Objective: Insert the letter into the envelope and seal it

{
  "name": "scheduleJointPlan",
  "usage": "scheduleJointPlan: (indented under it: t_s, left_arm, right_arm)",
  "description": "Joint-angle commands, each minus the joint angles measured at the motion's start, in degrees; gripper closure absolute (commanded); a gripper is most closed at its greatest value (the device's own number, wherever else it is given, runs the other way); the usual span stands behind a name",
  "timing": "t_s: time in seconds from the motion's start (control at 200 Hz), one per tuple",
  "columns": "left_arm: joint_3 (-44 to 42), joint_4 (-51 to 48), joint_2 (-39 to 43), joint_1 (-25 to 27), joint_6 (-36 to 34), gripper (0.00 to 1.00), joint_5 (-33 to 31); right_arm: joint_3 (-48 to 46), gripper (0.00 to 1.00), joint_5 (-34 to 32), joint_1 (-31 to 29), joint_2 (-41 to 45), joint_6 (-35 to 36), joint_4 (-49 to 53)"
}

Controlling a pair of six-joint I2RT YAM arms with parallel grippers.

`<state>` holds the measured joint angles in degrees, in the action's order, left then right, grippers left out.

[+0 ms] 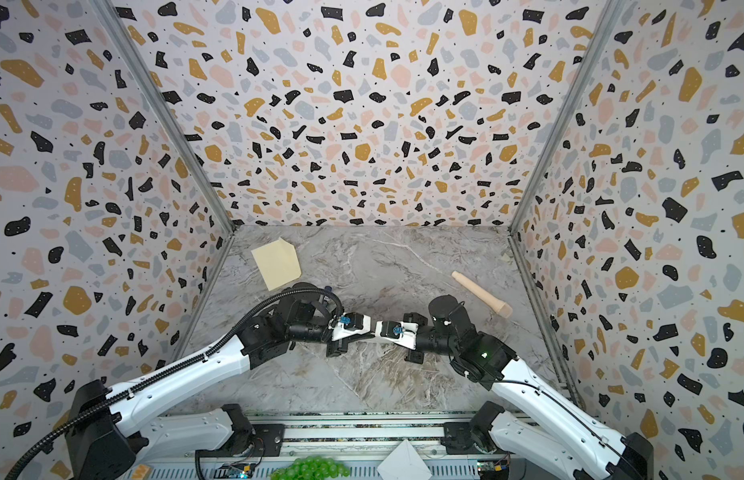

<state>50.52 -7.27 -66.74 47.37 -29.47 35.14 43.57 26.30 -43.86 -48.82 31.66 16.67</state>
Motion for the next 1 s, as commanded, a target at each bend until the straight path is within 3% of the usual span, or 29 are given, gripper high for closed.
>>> scheduleJointPlan:
  t_s: [0.0, 0.1, 0.265, 0.481, 0.631, 0.786, 0.921, 0.996]
  left_arm:
    - [1.3, 2.4, -0.1, 0.3, -0.6, 1.00, 0.7]
    - [1.3, 2.4, 0.0, 0.3, -0.6, 1.00, 0.2]
    - [0.8, 2.1, 1.3, 0.3, -1.1, 1.00, -1.2]
    - [-0.5, 2.7, 3.7, 0.3, -1.9, 1.00, -2.3]
    - [-0.7, 3.0, 4.2, 0.3, -1.9, 1.00, -2.0]
    - [-0.8, 3.0, 4.5, 0.3, -1.9, 1.00, -2.2]
    - [-0.9, 2.6, 5.2, 0.3, -2.3, 1.00, -2.8]
    - [-1.1, 2.5, 5.7, 0.3, -2.5, 1.00, -3.1]
  right_arm:
    - [1.0, 1.00, 0.2, -0.3, 0.1, 0.5, -1.0]
    - [0.9, 1.00, -0.6, -0.3, 0.1, -0.3, -1.1]
    - [0.7, 0.89, -2.8, -0.3, 0.8, -1.9, -0.3]
    - [0.1, 0.91, -3.3, -0.1, 1.3, -2.4, 0.8]
    - [0.3, 1.00, -3.0, -0.1, 0.7, -2.7, 1.0]
    - [0.7, 1.00, -3.9, 0.0, 0.3, -2.8, 1.8]
    - [0.6, 0.86, -6.7, 0.1, 0.8, -3.1, 3.3]
    - [0.5, 0.89, -7.4, 0.3, 1.1, -3.0, 4.1]
